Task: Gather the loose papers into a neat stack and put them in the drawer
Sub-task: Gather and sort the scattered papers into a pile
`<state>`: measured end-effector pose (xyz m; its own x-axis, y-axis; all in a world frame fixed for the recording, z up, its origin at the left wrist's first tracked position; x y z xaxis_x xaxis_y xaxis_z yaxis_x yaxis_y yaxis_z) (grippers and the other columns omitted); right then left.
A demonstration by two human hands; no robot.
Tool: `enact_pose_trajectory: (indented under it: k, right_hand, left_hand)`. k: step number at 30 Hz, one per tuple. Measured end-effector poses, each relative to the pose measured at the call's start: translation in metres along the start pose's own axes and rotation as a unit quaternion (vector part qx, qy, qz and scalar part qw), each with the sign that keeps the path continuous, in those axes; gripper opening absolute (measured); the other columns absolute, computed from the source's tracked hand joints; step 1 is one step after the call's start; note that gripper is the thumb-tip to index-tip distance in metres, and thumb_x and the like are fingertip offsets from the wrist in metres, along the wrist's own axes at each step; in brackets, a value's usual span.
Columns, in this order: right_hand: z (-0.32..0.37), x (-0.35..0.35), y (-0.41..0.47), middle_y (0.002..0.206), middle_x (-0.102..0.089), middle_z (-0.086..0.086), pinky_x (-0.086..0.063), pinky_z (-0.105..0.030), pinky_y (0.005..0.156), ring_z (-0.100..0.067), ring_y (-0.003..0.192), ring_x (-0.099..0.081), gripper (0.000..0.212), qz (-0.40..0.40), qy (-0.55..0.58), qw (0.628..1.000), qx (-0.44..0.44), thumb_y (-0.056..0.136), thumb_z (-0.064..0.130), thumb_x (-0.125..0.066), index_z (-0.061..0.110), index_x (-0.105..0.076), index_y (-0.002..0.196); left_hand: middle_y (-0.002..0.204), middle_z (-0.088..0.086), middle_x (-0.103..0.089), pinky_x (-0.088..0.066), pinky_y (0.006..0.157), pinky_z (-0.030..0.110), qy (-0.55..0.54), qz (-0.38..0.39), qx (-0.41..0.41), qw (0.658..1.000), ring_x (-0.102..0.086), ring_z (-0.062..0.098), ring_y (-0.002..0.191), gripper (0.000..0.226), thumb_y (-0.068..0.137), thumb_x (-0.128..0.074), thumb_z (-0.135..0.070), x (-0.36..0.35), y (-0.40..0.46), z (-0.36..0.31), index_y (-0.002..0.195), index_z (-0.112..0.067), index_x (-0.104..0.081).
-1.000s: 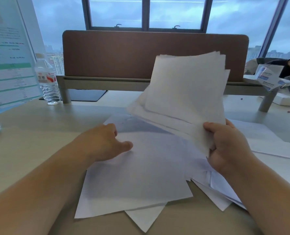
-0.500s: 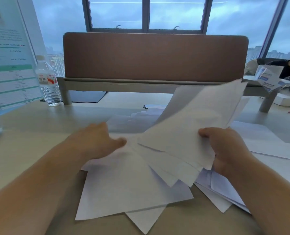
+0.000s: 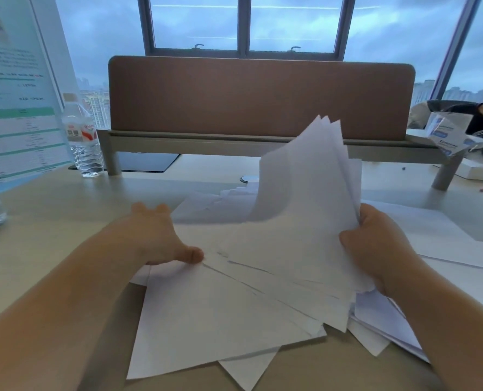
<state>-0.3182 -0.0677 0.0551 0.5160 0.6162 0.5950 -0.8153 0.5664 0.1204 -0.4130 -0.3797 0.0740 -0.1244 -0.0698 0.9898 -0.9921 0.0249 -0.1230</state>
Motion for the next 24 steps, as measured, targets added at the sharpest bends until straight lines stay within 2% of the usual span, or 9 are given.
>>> enact_pose_trajectory:
  k: [4,8,10,12,14,17,19,21,24]
  right_hand:
    - [-0.002,-0.003,0.000,0.091,-0.072,-0.007,-0.062,-0.046,0.073,-0.033,0.082,-0.068,0.037,0.001,0.008,1.000,-0.017,0.072,0.003,-0.049,0.019,-0.066,0.100]
    - [0.003,-0.013,-0.006,0.092,-0.070,-0.002,-0.055,-0.035,0.069,-0.026,0.081,-0.065,0.036,0.034,-0.014,0.999,0.004,0.081,0.000,-0.049,0.022,-0.065,0.105]
    - [0.004,-0.015,-0.008,0.091,-0.071,0.001,-0.056,-0.036,0.073,-0.024,0.082,-0.066,0.039,0.033,-0.021,0.999,0.020,0.080,-0.001,-0.049,0.023,-0.067,0.104]
    - [0.004,-0.015,-0.008,0.088,-0.074,0.002,-0.060,-0.040,0.078,-0.025,0.082,-0.069,0.040,0.023,-0.010,0.999,0.026,0.076,-0.001,-0.049,0.023,-0.070,0.100]
    - [0.005,-0.014,-0.007,0.088,-0.074,0.001,-0.060,-0.041,0.079,-0.027,0.082,-0.069,0.040,0.024,0.008,0.999,0.025,0.075,-0.002,-0.049,0.024,-0.071,0.098]
    - [0.005,-0.016,-0.007,0.083,-0.074,0.000,-0.056,-0.035,0.070,-0.029,0.076,-0.067,0.040,0.047,0.036,0.998,0.026,0.076,-0.003,-0.050,0.024,-0.071,0.096]
    - [0.005,-0.021,-0.009,0.080,-0.074,0.001,-0.054,-0.033,0.068,-0.027,0.073,-0.067,0.040,0.060,0.033,0.997,0.033,0.076,-0.001,-0.050,0.026,-0.072,0.097]
    - [0.004,-0.025,-0.011,0.084,-0.075,0.003,-0.059,-0.037,0.072,-0.026,0.078,-0.070,0.040,0.067,0.011,0.997,0.045,0.077,0.001,-0.050,0.026,-0.071,0.100]
    - [0.006,-0.027,-0.014,0.087,-0.075,0.004,-0.060,-0.038,0.076,-0.024,0.081,-0.070,0.039,0.071,-0.002,0.996,0.052,0.079,0.001,-0.049,0.025,-0.069,0.102]
  left_hand:
    - [0.145,0.015,-0.038,-0.051,0.103,0.043,-0.022,-0.015,0.008,1.000,-0.061,0.036,0.122,0.120,0.063,-0.080,-0.080,0.002,-0.002,0.000,0.154,-0.019,-0.032]
    - [0.129,0.014,-0.051,-0.063,0.071,0.035,-0.107,-0.010,0.005,0.994,-0.077,0.028,0.075,0.109,0.061,-0.091,-0.065,0.000,0.000,-0.005,0.146,-0.019,-0.041]
    - [0.131,0.015,-0.048,-0.064,0.076,0.039,-0.138,-0.025,0.009,0.990,-0.078,0.032,0.081,0.101,0.068,-0.089,-0.061,-0.002,0.001,-0.007,0.147,-0.018,-0.041]
    - [0.142,0.016,-0.038,-0.062,0.090,0.044,-0.162,-0.051,0.020,0.985,-0.070,0.036,0.101,0.094,0.079,-0.081,-0.059,0.002,0.004,-0.004,0.152,-0.019,-0.038]
    - [0.145,0.013,-0.038,-0.062,0.091,0.046,-0.244,-0.046,0.038,0.968,-0.064,0.034,0.106,0.084,0.086,-0.077,-0.054,0.006,0.007,0.000,0.153,-0.021,-0.040]
    - [0.132,0.007,-0.053,-0.062,0.088,0.048,-0.450,0.001,0.051,0.892,-0.064,0.030,0.106,0.056,0.093,-0.074,-0.043,0.007,0.012,0.000,0.138,-0.020,-0.051]
    - [0.135,0.003,-0.053,-0.061,0.077,0.046,-0.552,0.025,0.063,0.831,-0.062,0.028,0.103,0.050,0.094,-0.073,-0.039,0.005,0.014,-0.005,0.136,-0.020,-0.053]
    - [0.138,0.005,-0.049,-0.058,0.066,0.042,-0.623,0.039,0.079,0.777,-0.060,0.027,0.101,0.049,0.094,-0.075,-0.036,0.001,0.016,-0.006,0.136,-0.022,-0.056]
    - [0.126,0.009,-0.050,-0.060,0.057,0.036,-0.701,0.057,0.081,0.706,-0.059,0.025,0.091,0.032,0.094,-0.074,-0.029,-0.002,0.018,-0.006,0.122,-0.019,-0.062]
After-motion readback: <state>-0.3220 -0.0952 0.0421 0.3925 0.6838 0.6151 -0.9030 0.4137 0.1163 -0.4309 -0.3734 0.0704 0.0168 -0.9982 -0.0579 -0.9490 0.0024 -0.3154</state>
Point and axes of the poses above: each hand's wrist, its own y-axis towards the middle knuckle, its own x-axis out of the back of the hand, z = x × y, the point moved 2 cm from there along y, towards the middle knuckle
